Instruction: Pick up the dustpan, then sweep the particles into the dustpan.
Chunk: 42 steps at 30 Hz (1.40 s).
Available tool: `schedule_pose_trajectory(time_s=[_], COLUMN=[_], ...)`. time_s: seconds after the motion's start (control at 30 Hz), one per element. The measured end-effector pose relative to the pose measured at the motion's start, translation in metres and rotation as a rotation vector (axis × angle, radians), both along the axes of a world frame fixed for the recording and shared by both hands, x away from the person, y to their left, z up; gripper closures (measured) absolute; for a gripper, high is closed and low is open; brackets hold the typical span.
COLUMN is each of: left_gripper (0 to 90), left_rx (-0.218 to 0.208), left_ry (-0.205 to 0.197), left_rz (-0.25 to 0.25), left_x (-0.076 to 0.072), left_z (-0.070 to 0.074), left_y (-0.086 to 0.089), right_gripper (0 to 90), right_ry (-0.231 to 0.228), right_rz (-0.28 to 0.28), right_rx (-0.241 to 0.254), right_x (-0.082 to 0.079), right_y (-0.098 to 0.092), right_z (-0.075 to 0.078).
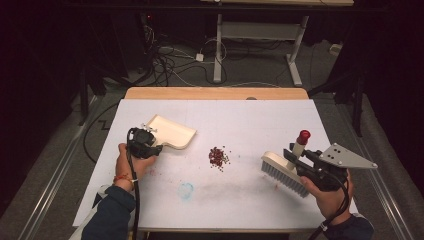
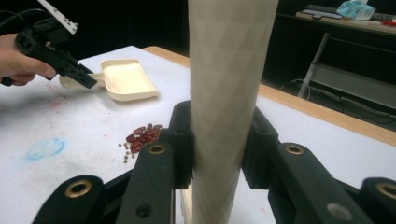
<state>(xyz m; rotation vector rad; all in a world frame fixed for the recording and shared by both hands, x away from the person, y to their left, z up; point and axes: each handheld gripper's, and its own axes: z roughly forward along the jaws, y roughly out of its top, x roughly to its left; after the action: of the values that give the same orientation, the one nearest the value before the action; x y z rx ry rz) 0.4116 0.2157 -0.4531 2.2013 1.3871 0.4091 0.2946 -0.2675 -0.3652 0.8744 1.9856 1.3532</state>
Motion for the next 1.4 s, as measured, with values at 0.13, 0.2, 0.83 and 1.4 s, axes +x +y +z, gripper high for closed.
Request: schedule_pose_trajectory(time_s=[0.13, 0.2, 0.83, 1.4], left_gripper=[64.2, 64.3, 64.2, 64.2], left_rx=[0.001, 0.008, 0.005, 0.005], left_ry=[-0.017, -0.022, -0.026, 0.019], left_rz=[-0.019, -0.043, -0.275, -0.350], left_x=[-0.009, -0.017, -0.095, -0.115], left_z=[0.010, 0.015, 0.032, 0.018], left_y=[0.007, 0.010, 0.005, 0.010], right_gripper=[69.7, 69.7, 69.8, 69.8], right_ry=[-0.005, -0.006, -0.040, -0.036], right_rz=[-0.009, -0.008, -0.020, -0.012], right_rx=[-0.006, -0.008, 0.004, -0.006], right_x=[0.001, 0.001, 0.000, 0.014], right_y=[-0.001, -0.002, -0.005, 0.008], right_z=[0.000, 0.000, 0.003, -0.002])
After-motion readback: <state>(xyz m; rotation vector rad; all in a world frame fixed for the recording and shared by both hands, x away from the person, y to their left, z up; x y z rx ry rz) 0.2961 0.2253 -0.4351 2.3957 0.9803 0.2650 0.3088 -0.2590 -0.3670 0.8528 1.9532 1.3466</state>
